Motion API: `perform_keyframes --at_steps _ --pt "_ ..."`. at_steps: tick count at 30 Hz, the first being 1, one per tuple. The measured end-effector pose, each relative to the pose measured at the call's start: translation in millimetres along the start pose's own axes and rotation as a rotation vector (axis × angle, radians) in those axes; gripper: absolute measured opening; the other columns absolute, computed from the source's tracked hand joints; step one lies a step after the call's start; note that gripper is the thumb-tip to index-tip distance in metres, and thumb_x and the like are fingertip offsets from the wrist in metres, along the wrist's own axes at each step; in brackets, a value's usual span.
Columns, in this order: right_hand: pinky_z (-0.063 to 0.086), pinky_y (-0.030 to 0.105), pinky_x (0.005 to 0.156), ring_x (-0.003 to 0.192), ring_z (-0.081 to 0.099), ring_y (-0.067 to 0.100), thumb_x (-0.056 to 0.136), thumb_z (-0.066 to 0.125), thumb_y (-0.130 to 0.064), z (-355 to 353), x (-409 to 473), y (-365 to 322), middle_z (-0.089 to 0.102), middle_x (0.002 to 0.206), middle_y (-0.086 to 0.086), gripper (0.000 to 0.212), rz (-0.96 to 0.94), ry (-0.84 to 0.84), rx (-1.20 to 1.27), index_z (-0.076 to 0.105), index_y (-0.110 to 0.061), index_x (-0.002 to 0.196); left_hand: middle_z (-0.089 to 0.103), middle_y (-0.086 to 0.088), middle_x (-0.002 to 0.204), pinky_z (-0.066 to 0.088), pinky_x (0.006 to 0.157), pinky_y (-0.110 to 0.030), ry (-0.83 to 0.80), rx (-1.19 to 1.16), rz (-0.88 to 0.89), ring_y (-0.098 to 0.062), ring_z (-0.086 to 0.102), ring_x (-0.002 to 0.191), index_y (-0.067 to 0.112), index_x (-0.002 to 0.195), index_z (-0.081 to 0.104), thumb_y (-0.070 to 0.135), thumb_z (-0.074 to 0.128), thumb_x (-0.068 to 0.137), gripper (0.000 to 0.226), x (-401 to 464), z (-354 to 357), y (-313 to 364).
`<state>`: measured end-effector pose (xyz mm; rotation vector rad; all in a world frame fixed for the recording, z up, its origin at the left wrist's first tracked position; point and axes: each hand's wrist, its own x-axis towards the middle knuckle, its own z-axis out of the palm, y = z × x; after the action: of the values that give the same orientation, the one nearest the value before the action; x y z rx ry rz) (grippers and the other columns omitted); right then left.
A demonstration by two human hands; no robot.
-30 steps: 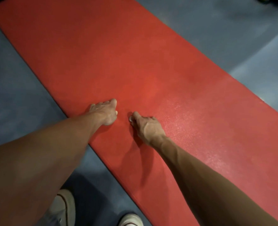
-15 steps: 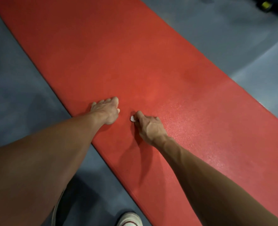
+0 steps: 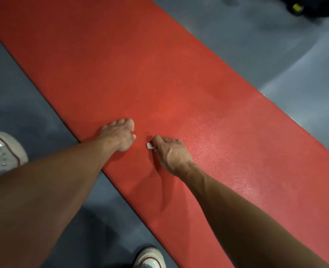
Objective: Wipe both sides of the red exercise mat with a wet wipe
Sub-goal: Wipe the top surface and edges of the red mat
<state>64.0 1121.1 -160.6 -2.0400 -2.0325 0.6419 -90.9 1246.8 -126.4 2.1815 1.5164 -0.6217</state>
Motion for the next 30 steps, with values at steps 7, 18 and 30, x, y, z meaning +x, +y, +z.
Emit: perform_keyframes --at_steps 7,18,30 --pt "0.040 0.039 0.069 0.069 0.057 0.026 0.104 0.049 -0.029 24 -4 10 0.063 0.076 -0.003 0.010 -0.182 0.289 -0.151 0.047 -0.023 0.096 0.062 0.004 0.102 0.044 0.080 -0.034 -0.127 -0.026 0.095 -0.024 0.059 0.097 0.026 0.087 0.049 0.052 0.073 0.085 0.035 38 -22 -16" --pt "0.046 0.045 0.057 0.058 0.055 0.033 0.107 0.042 -0.040 -53 68 113 0.057 0.066 0.006 0.026 0.295 0.455 -0.154 0.043 -0.020 0.090 0.067 0.012 0.063 0.048 0.064 -0.029 0.016 -0.156 0.317 -0.009 0.063 0.062 0.025 0.074 0.061 0.061 0.066 0.088 0.039 70 -36 -13" --pt "0.045 0.038 0.062 0.080 0.067 0.042 0.102 0.040 -0.055 -122 104 217 0.068 0.083 0.019 0.038 0.708 0.411 -0.267 0.051 -0.019 0.104 0.068 -0.010 0.053 0.034 0.038 -0.018 -0.257 -0.509 0.151 -0.027 0.068 0.043 0.010 0.072 0.058 0.060 0.046 0.101 0.059 121 -48 22"
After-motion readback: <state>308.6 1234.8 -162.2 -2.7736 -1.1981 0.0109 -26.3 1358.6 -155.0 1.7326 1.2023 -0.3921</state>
